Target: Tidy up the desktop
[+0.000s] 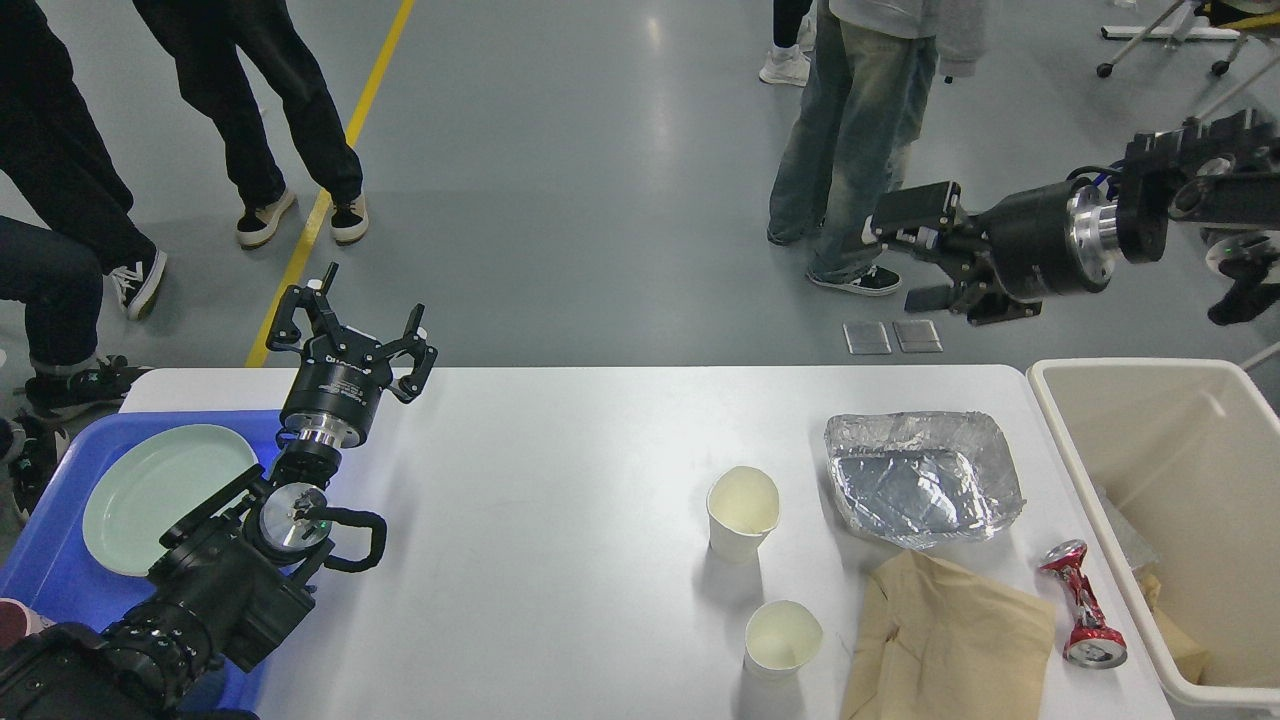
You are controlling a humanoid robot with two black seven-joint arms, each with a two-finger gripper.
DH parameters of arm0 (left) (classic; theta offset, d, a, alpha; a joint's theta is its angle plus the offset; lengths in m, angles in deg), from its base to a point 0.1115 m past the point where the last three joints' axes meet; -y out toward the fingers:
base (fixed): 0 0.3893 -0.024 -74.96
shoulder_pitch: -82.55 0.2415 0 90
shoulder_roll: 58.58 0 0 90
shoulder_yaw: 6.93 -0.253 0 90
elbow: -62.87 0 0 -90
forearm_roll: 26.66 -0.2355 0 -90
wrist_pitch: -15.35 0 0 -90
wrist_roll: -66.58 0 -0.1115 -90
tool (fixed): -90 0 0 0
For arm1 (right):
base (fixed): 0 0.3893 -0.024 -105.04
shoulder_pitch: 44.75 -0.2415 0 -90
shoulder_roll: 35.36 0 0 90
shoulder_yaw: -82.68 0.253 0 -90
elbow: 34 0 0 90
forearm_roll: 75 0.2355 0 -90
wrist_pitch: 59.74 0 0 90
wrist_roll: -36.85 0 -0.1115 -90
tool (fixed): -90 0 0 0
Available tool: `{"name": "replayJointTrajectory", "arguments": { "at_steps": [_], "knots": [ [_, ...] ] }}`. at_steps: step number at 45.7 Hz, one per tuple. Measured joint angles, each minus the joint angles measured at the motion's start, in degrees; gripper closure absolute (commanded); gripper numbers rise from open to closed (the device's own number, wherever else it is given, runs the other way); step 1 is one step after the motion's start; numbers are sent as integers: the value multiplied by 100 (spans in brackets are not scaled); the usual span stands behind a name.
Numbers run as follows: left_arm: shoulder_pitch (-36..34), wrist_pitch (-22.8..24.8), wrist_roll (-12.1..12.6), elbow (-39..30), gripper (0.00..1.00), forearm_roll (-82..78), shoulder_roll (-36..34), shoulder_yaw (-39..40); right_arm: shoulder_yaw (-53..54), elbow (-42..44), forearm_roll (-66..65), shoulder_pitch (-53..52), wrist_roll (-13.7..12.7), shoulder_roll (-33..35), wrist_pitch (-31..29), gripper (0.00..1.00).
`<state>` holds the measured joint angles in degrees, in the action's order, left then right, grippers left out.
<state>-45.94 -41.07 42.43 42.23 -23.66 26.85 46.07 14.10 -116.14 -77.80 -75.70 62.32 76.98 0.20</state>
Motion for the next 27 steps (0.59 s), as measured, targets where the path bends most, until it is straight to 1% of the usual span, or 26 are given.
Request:
{"name": "replayJointTrajectory", "arguments": {
  "at_steps": [4, 5, 7, 10, 13, 17, 20, 27],
  "knots": [
    [0, 2, 0, -1, 3, 0, 0, -5, -114, -399, 24, -291, -20, -565, -28, 0],
    [0, 5, 0, -1, 3, -1, 0, -6, -180, -605, 42, -400, -92, -915, -34, 0],
    [0, 7, 0, -1, 3, -1, 0, -7, -220, -713, 60, -447, -179, -1086, -35, 0],
    [0, 10, -1, -1, 3, 0, 0, -7, -295, -858, 176, -496, -470, -1308, -34, 0],
    [0, 10, -1, -1, 3, 0, 0, -5, -345, -913, 438, -516, -764, -1387, -23, 0],
    [0, 9, -1, -1, 3, -1, 0, -5, -409, -943, 897, -521, -1006, -1396, -11, 0],
    [0, 10, -1, -1, 3, -1, 0, -5, -519, -956, 1170, -520, -1070, -1349, 16, 0],
    [0, 9, -3, -1, 3, 0, 0, -2, -963, -1027, 1367, -471, -1096, -1034, 84, 0]
  ]
}}
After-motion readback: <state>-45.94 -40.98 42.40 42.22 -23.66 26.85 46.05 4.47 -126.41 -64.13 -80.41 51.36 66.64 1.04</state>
